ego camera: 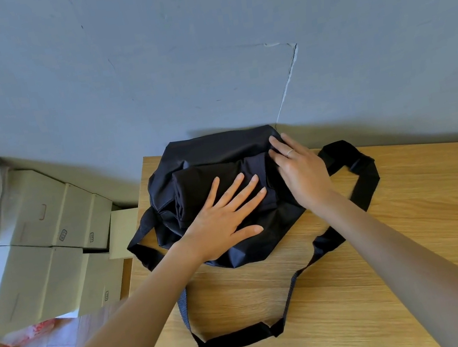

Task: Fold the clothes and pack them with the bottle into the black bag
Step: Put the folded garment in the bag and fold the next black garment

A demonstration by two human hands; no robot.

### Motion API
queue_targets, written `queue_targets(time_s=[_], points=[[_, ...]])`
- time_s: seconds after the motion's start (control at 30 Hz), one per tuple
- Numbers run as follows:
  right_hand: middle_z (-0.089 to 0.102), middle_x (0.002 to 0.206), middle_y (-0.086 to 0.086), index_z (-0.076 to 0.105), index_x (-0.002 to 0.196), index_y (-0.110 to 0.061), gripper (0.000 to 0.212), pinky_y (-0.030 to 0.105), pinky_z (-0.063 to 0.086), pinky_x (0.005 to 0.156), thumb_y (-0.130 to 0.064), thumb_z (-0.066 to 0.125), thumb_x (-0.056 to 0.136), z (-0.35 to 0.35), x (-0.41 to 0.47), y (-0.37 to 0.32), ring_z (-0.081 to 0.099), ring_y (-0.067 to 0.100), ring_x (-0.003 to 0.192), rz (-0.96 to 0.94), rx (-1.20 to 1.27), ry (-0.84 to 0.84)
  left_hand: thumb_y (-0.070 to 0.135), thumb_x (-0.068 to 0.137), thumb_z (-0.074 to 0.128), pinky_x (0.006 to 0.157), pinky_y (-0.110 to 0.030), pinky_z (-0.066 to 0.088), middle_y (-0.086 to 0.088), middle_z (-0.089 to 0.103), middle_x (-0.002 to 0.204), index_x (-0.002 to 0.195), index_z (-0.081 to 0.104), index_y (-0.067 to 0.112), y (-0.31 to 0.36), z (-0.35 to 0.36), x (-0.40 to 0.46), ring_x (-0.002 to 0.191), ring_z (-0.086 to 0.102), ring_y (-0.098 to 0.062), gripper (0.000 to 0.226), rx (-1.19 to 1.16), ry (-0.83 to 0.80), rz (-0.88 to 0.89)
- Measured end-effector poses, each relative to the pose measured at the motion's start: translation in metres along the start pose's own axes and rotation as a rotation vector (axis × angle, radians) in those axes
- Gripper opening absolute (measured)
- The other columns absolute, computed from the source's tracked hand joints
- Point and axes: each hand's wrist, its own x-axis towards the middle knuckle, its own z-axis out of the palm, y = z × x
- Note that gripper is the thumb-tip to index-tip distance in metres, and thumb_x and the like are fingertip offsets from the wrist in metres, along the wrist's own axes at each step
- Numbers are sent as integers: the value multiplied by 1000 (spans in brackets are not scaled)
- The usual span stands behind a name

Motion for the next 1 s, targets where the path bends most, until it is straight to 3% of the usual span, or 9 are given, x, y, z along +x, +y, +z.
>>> queue_targets(time_s=[0.07,0.2,0.43,0.53,0.6,0.77,0.87,1.0], points=[[55,134,10,65,114,-2,26,44,52,91,-6,60,89,-4,2,-4,44,26,132,48,82,9,61,96,12,113,-49,-11,1,-5,158,150,0,26,1,0,-2,145,-11,-20,65,13,-2,0],[49,141,4,60,123,-4,31,39,43,101,-12,44,98,-12,6,-12,36,18,137,154,272,19,60,96,12,113,-49,-8,1,0,157,149,2,24,2,-2,-5,146,-7,-20,64,14,-23,-4],[50,139,8,51,133,-5,36,30,34,110,-12,41,100,-15,1,-21,43,19,133,284,563,114,62,92,6,110,-39,-25,9,-13,155,147,-11,28,5,-6,-6,141,-23,-10,67,-86,-67,-10],[51,139,9,49,134,-6,36,36,35,111,-12,41,100,-14,-1,-24,43,19,133,336,652,137,61,91,7,112,-38,-24,11,-17,154,145,-15,30,5,-7,-5,140,-25,-8,66,-113,-103,-8],[51,139,8,51,133,-6,36,38,35,111,-13,43,99,-15,0,-25,41,19,134,325,609,119,61,91,7,112,-39,-23,12,-18,153,145,-15,31,5,-8,-4,140,-26,-7,65,-135,-120,-6],[62,123,18,59,124,-4,46,46,38,104,-9,72,79,-18,11,-22,50,34,125,10,13,78,62,90,4,112,-39,-24,15,-21,152,144,-16,33,4,-7,-4,139,-28,-6,64,-150,-132,-12],[62,122,20,63,118,-1,48,45,47,95,-5,77,72,-17,18,-22,57,37,117,-28,-24,70,61,91,5,112,-41,-23,15,-20,152,145,-15,34,6,-6,-5,140,-26,-6,64,-166,-122,-27],[56,133,13,62,120,-5,32,42,53,83,-9,61,88,-24,21,-25,58,32,115,-3,91,89,62,91,5,113,-42,-22,16,-18,153,145,-13,35,6,-6,-4,140,-25,-6,63,-187,-117,-29]])
